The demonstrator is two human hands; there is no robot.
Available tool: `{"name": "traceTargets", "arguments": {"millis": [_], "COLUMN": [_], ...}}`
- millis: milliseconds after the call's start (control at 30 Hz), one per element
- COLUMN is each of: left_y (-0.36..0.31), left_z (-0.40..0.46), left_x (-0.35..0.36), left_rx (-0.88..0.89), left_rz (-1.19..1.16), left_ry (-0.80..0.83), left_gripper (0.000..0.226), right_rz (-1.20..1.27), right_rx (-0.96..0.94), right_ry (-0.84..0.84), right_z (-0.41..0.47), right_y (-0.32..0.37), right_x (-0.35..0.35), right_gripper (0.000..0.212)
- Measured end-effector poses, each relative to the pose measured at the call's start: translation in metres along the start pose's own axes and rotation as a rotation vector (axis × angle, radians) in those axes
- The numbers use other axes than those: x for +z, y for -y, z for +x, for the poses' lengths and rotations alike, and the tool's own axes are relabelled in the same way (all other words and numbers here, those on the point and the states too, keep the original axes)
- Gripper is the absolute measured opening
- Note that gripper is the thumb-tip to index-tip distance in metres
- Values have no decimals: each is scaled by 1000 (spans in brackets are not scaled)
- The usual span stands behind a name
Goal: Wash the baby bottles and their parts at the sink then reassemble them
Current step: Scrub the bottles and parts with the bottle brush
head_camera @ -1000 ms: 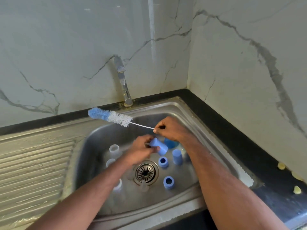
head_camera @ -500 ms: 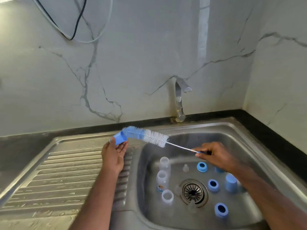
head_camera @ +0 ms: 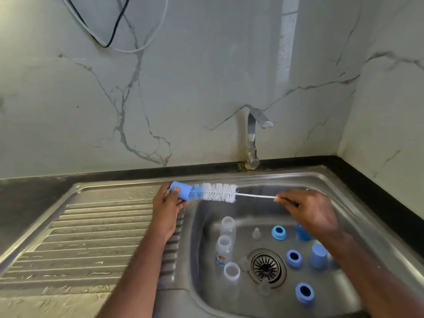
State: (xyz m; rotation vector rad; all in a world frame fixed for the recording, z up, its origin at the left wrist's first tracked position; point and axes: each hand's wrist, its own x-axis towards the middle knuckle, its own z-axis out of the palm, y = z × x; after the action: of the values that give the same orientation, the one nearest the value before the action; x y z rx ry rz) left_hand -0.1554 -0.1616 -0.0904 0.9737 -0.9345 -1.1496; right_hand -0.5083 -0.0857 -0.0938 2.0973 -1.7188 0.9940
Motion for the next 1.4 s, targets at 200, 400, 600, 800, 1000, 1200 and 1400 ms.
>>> {"name": "traceTargets", "arguments": {"millis": [200,400,600,800,1000,1200,1400], "left_y": [-4,-8,-4,-3,-13,-1,-6], "left_z": [2,-1,0,6,8,2,5], "left_x": [0,1,0,-4,-12,0,-11], "left_rx": [-16,-56,-17,-13,-3,72,-6], "left_rz": [-39,-142,-165,-286,-502,-277,-423], "left_ry": [-25,-16,-151,-82,97,-97,111], "left_gripper": [27,12,14,19,16,18,19], "right_rz": [-112,367,-101,62,659,-55,457], "right_rx": [-172,70,-130,-24,302,-24,157], "right_ry": [222,514,-65,435,420,-171,571], "right_z": [-1,-8,-1,0,-12,5,-6], "right_y": [9,28,24,29,30,10,19], "right_x": [-7,-4,2,-4,4,-8,-6], "right_gripper": [50,22,28,40,17,8,63]}}
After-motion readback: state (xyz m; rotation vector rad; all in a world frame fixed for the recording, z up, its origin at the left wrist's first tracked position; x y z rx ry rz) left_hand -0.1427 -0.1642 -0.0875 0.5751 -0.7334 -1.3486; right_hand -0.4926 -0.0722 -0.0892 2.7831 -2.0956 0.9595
